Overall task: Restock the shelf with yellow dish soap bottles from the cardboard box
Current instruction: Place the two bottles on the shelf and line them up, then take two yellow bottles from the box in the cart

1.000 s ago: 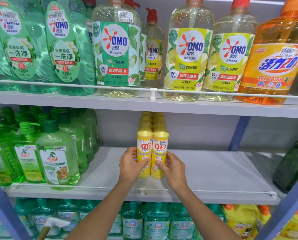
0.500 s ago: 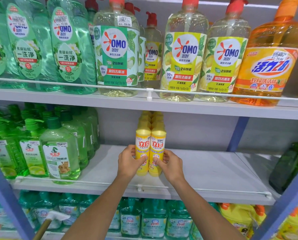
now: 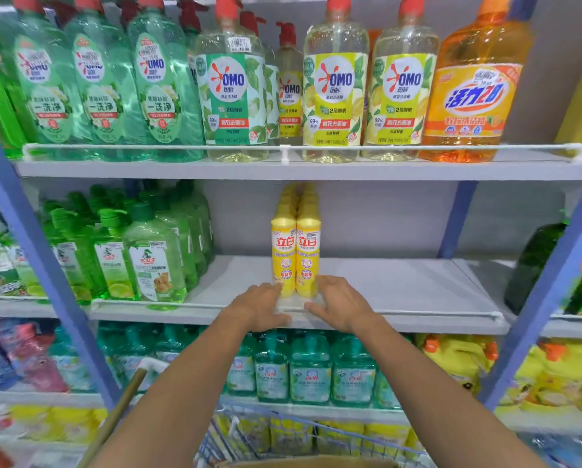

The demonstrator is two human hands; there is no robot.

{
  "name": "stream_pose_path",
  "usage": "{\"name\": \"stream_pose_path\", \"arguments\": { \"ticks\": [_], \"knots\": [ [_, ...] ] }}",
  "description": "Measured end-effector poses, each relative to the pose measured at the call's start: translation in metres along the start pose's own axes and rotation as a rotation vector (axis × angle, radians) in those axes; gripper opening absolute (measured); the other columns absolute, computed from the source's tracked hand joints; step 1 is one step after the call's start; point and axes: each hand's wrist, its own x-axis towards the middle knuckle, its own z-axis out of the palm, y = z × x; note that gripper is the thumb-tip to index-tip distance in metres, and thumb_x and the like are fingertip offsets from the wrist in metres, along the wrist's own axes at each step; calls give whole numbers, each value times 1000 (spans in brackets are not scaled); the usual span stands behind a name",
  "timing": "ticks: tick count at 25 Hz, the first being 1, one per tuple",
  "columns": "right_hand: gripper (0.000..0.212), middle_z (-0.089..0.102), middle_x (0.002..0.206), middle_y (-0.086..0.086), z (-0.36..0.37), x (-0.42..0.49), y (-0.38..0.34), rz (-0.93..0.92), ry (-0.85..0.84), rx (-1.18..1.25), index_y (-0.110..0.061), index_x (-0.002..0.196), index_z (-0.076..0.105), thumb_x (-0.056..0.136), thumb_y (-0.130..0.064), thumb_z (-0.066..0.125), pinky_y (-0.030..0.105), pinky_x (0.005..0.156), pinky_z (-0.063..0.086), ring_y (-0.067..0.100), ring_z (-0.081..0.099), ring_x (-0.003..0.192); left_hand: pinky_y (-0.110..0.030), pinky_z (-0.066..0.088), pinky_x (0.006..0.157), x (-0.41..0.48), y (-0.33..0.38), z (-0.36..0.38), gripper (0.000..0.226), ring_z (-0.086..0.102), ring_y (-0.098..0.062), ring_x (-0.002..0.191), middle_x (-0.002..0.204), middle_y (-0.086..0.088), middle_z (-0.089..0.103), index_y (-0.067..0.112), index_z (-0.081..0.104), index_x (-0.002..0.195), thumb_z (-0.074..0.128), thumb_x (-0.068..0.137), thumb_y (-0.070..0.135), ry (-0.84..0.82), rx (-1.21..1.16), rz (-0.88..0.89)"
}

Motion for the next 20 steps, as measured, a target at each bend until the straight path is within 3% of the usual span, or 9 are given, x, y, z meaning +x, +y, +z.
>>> {"name": "stream_pose_path", "arguments": {
  "ticks": [4,9,14,20],
  "knots": [
    [66,48,144,11,-1,-63,-27,-6,-31,-227,-14,142,40,93,-54,57,46,103,46,32,42,134,-51,43,105,-57,8,19,83,44,-33,132,145,-10,45,16,31,148,59,87,64,30,188,73],
    [75,39,153,12,51,-161,-59,44,-127,-321,-14,151,33,94,-60,50,50,110,40,34,36,141,-49,40,109,-143,6,88,85,42,-33,136,148,-13,43,14,30,151,53,88,66,100,179,102],
    [77,29,161,12,115,-231,-67,119,-316,-283,-16,157,24,97,-58,49,50,115,36,33,27,148,-54,36,113,-203,-6,170,82,35,-36,142,154,-14,37,15,27,153,48,92,65,-110,114,20],
    [71,33,159,14,180,-266,-40,183,-469,-206,-7,146,43,98,-58,49,49,111,40,34,32,144,-54,34,113,-220,-27,257,77,36,-36,141,153,-14,40,20,43,145,51,86,69,-284,45,-63]
  ]
}}
